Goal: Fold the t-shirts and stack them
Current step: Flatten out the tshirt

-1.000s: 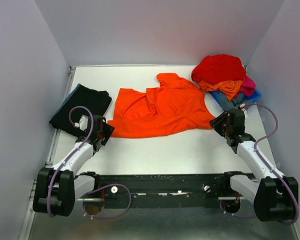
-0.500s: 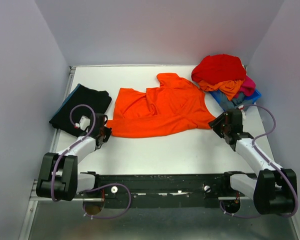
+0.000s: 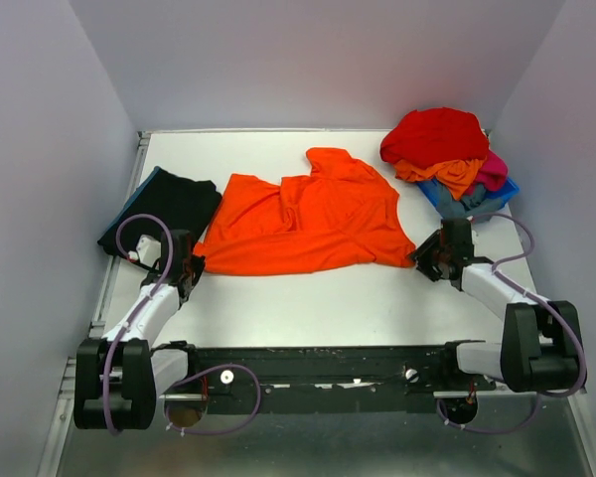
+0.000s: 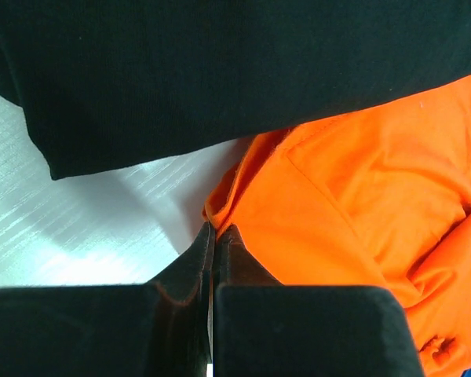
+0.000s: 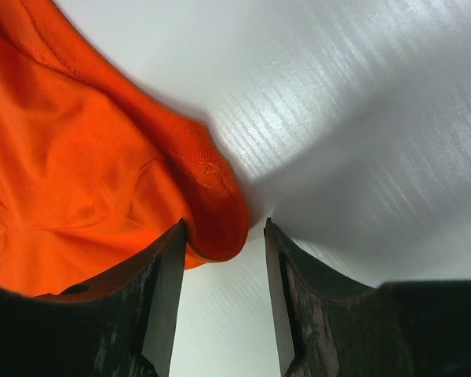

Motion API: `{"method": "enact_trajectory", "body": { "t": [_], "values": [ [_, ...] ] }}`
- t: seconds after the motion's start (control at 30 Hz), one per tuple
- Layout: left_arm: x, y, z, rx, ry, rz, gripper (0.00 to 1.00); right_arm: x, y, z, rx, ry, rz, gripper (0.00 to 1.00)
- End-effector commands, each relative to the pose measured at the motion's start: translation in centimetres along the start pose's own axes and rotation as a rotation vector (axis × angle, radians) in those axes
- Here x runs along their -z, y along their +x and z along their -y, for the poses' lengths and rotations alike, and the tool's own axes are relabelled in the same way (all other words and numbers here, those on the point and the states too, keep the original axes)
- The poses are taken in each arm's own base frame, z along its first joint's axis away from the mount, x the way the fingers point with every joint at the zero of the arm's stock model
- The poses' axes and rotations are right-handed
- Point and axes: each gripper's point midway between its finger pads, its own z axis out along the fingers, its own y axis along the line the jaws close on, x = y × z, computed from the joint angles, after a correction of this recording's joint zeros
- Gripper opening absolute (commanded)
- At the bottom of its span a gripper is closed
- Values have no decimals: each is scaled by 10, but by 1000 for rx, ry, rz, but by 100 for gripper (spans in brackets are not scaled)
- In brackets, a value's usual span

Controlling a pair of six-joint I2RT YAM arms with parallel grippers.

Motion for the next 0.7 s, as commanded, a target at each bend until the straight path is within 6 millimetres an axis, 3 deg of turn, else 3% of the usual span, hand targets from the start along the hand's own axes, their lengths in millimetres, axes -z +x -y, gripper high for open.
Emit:
{"method": "enact_trajectory", "body": {
  "t": [0.0, 0.07, 0.13, 0.3, 0.5, 0.67],
  "values": [
    [-3, 2, 0, -34, -4, -14, 0, 2, 1, -13, -13, -54, -29, 54],
    [-4, 1, 2, -40, -3, -13, 0, 2, 2, -12, -2, -56, -29, 53],
    [-4, 0, 3, -46, -3, -13, 0, 0, 1, -10, 1, -37, -30, 45],
    [-3, -2, 2, -57, -8, -2, 0, -2, -12, -4, 5, 40, 4, 1],
    [1, 1, -7, -108, -37, -25, 0, 29, -36, 33, -57, 149, 155, 1],
    [4, 17, -11, -108, -14, -89, 4, 50, -25, 52, -127, 175, 157, 1]
  ]
}}
